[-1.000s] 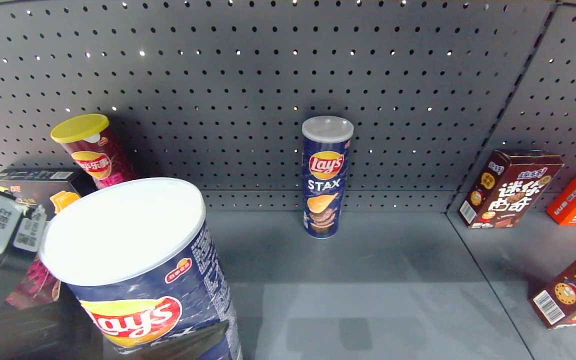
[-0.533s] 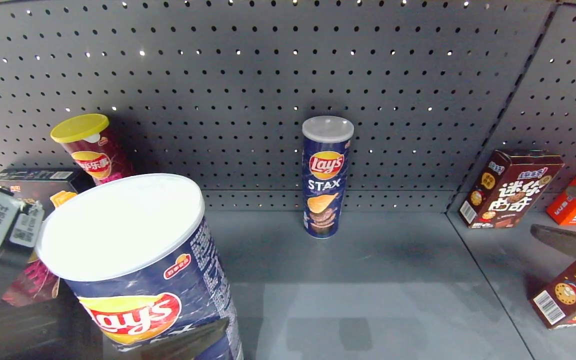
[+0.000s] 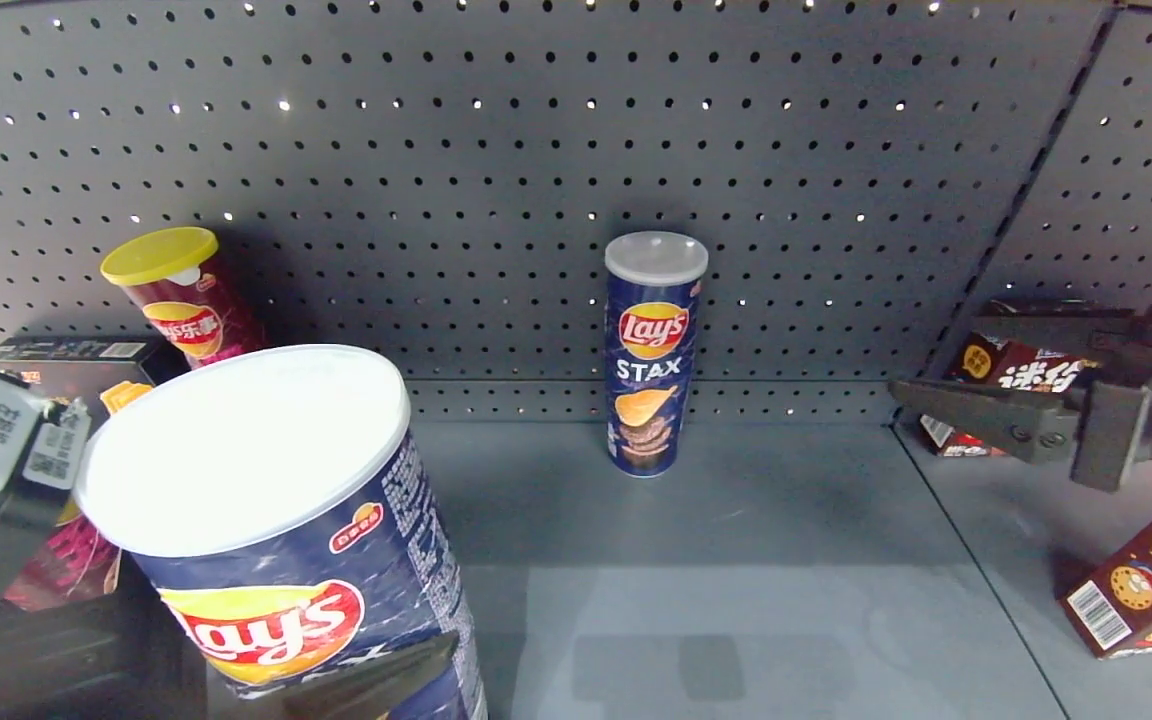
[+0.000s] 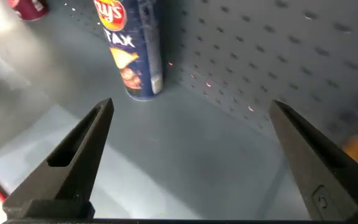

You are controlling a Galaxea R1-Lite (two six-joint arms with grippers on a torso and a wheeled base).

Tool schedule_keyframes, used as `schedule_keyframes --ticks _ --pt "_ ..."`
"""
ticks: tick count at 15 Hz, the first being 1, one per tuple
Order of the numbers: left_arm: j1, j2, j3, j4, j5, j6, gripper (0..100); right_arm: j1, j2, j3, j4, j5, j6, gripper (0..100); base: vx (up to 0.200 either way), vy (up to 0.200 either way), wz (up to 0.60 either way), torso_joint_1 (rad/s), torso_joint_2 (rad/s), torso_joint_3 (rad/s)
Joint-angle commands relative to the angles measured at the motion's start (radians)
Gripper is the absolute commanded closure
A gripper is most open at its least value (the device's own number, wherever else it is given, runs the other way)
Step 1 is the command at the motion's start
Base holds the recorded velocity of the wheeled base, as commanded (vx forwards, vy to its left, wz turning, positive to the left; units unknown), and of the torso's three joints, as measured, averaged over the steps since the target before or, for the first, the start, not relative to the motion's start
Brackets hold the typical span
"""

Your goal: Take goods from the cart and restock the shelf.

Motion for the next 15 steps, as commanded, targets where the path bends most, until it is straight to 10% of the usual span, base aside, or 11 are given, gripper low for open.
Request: schedule_keyframes --ticks 1,15 --pt "0.001 0.000 0.001 0.000 0.000 0.000 100 0.046 0.122 -0.015 -0.039 0.002 -0.003 0 0.000 0.000 0.00 0.000 0.00 0.000" --pt "0.001 0.002 0.003 0.003 0.002 -0.002 100 0.124 0.290 -0.026 -0.211 0.006 0.011 0 0.000 0.000 0.00 0.000 0.00 0.000"
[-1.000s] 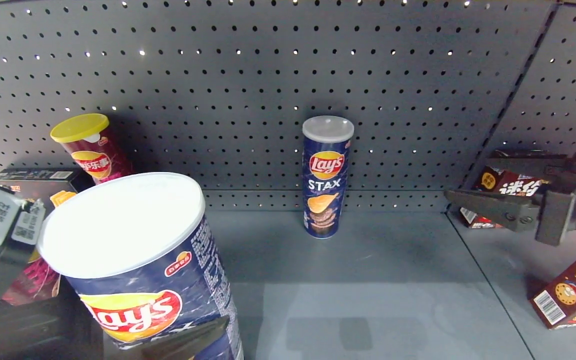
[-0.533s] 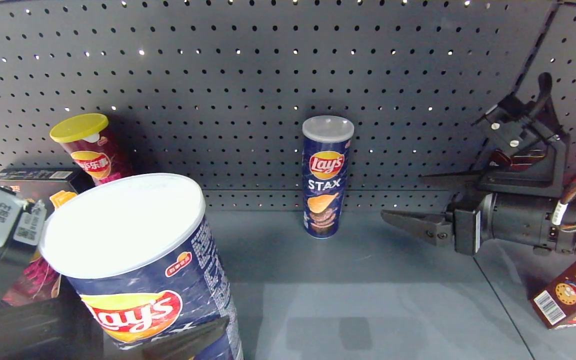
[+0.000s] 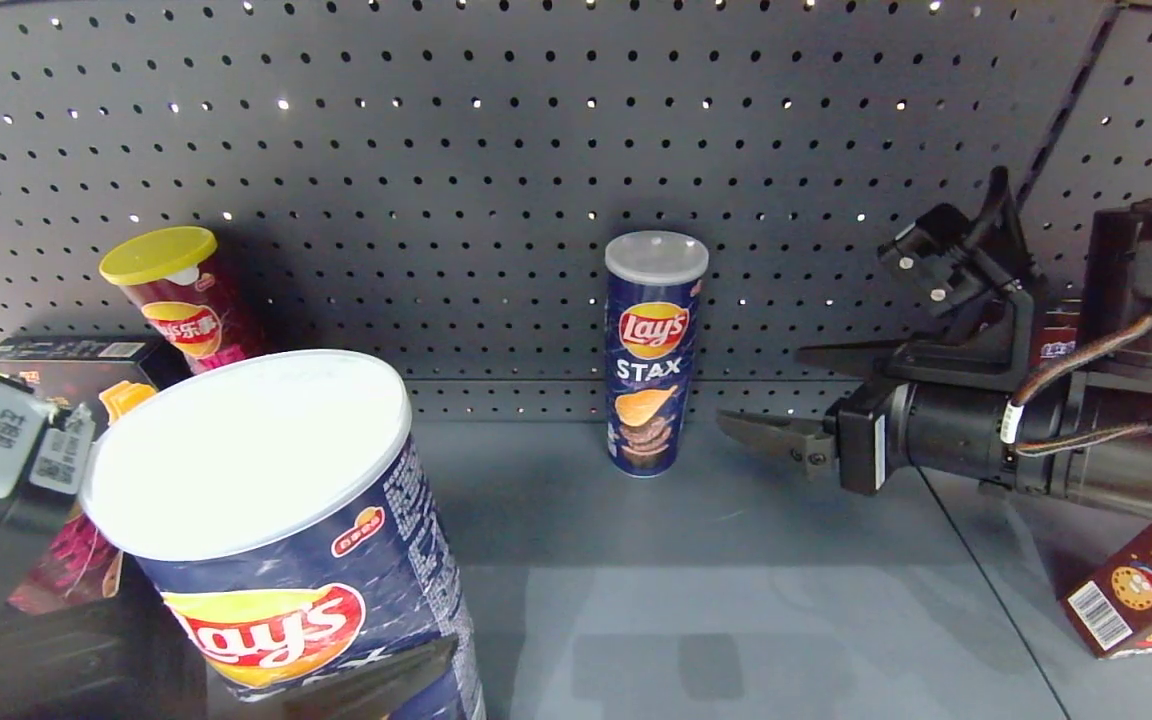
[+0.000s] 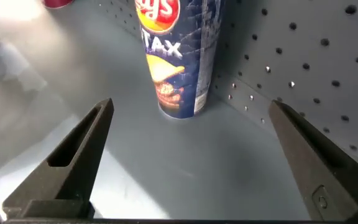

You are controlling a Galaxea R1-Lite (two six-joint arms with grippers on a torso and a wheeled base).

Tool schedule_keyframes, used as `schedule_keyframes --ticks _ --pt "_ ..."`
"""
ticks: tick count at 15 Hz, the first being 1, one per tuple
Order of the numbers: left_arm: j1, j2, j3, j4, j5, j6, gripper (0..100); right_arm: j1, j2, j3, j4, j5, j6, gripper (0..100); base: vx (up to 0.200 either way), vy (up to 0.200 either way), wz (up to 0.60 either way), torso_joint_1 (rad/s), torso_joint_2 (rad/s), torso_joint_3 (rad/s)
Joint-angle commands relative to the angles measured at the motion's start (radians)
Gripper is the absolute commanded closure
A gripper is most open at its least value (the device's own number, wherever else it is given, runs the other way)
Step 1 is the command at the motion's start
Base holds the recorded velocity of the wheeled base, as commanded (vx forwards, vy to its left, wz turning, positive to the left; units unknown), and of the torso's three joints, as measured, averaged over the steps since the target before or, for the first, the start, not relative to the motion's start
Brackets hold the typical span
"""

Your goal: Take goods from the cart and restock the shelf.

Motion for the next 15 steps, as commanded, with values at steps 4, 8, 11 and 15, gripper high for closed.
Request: schedule_keyframes --ticks 4,8,11,15 --pt "0.000 0.001 -0.003 0.002 -0.001 0.001 100 -0.002 0.080 -0.002 -0.074 0.016 0.014 0 0.000 0.000 0.00 0.000 0.00 0.000" --pt "0.000 0.001 -0.001 0.002 -0.001 0.001 100 -0.006 0.126 -0.008 -0.137 0.051 0.042 0 0.000 0.000 0.00 0.000 0.00 0.000" --pt "0.000 0.001 -0.003 0.002 0.001 0.001 100 -0.065 0.160 -0.003 -0.164 0.111 0.043 0 0.000 0.000 0.00 0.000 0.00 0.000" --pt "0.000 0.001 0.005 0.002 0.001 0.001 100 -0.112 0.166 -0.005 -0.201 0.257 0.045 0 0.000 0.000 0.00 0.000 0.00 0.000"
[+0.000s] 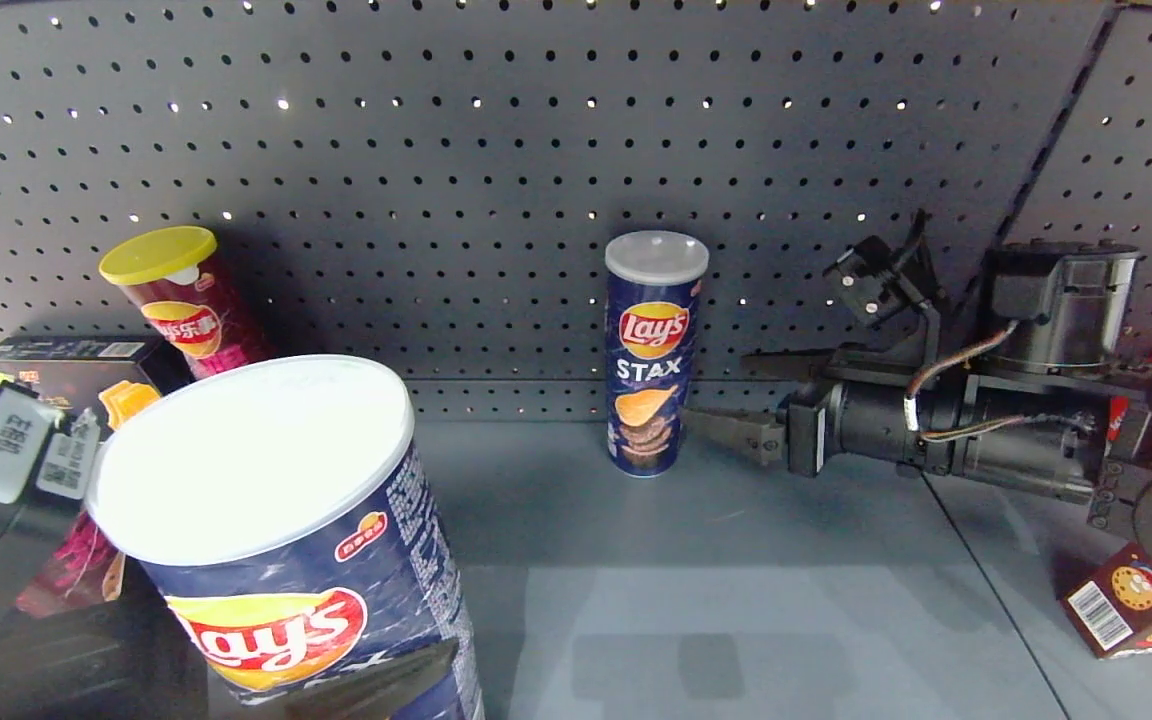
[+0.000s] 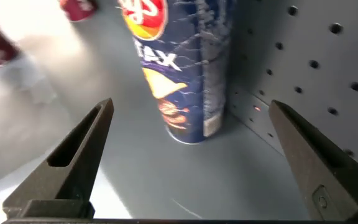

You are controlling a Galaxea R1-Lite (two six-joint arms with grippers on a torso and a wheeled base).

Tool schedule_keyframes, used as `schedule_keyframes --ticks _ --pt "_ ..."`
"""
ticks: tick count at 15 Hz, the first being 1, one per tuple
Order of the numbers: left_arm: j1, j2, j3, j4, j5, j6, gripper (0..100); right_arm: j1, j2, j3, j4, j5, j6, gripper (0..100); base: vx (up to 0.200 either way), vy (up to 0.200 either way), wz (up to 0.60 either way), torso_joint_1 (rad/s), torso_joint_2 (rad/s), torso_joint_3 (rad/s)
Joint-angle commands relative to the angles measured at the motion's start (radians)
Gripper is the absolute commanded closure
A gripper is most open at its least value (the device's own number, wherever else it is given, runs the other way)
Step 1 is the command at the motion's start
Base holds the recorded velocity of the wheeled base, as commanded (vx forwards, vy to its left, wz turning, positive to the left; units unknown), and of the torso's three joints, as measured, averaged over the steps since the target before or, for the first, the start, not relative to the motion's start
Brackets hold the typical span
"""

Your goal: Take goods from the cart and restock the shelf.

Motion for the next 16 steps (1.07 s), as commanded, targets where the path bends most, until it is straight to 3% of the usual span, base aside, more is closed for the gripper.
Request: schedule_keyframes --ticks 1,8,13,16 --pt "0.000 0.001 0.002 -0.001 0.000 0.000 100 -0.014 0.007 -0.002 -0.015 0.044 -0.001 0 0.000 0.000 0.00 0.000 0.00 0.000" --pt "0.000 0.001 0.002 -0.001 -0.001 -0.001 100 -0.028 0.082 -0.005 -0.108 0.182 -0.004 0 0.000 0.000 0.00 0.000 0.00 0.000" --pt "0.000 0.001 0.005 0.001 -0.001 -0.003 100 -0.037 0.108 -0.008 -0.133 0.196 -0.004 0 0.000 0.000 0.00 0.000 0.00 0.000" --pt "0.000 0.001 0.005 0.001 -0.001 -0.021 100 -0.046 0.128 -0.023 -0.133 0.197 -0.004 0 0.000 0.000 0.00 0.000 0.00 0.000"
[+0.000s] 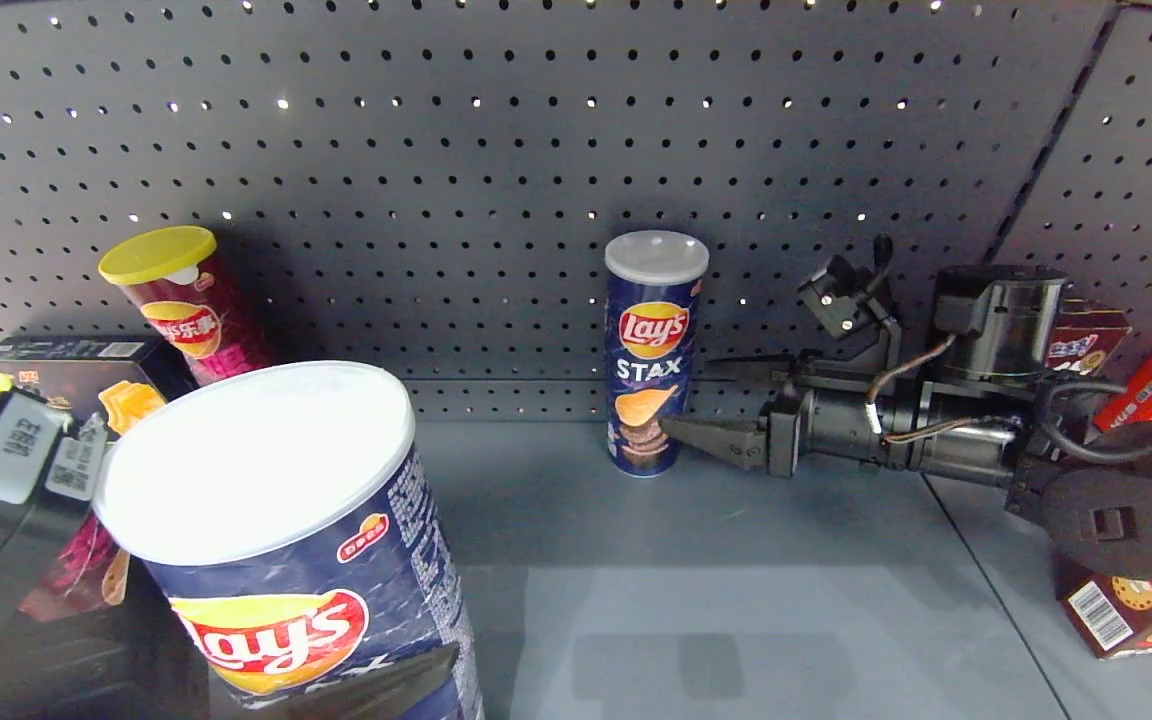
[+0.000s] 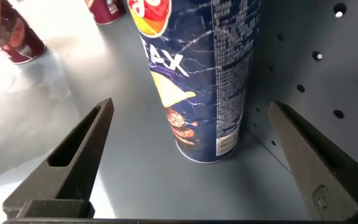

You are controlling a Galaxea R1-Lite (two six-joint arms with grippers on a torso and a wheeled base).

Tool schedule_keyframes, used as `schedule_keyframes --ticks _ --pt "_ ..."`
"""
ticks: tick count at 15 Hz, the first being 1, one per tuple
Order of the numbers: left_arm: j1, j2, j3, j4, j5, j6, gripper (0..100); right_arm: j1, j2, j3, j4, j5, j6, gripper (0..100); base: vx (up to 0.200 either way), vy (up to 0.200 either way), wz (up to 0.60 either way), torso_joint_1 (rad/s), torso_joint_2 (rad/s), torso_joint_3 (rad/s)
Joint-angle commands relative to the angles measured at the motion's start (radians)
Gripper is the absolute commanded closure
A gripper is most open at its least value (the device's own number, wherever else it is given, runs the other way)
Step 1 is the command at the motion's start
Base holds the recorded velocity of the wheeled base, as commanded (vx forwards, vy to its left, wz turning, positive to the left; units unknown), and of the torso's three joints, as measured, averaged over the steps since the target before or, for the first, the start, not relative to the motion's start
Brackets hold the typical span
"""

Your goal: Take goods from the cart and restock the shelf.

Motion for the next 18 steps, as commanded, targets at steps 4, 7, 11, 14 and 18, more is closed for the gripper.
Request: schedule_keyframes --ticks 4,7,11,14,18 --pt "0.001 0.001 0.000 -0.001 0.000 0.000 100 -0.009 0.060 -0.039 -0.032 0.022 0.000 0 0.000 0.000 0.00 0.000 0.00 0.000" --pt "0.001 0.001 0.000 -0.001 0.000 -0.002 100 -0.006 0.096 -0.066 -0.041 0.025 0.000 0 0.000 0.000 0.00 0.000 0.00 0.000" --pt "0.001 0.001 0.001 -0.001 0.000 -0.002 100 -0.001 0.117 -0.083 -0.045 0.025 0.000 0 0.000 0.000 0.00 0.000 0.00 0.000" --pt "0.001 0.001 0.009 -0.001 0.000 -0.002 100 0.002 0.132 -0.097 -0.045 0.023 0.000 0 0.000 0.000 0.00 0.000 0.00 0.000" --pt "0.001 0.001 0.012 -0.001 0.000 -0.002 100 0.019 0.160 -0.123 -0.045 0.019 0.000 0 0.000 0.000 0.00 0.000 0.00 0.000"
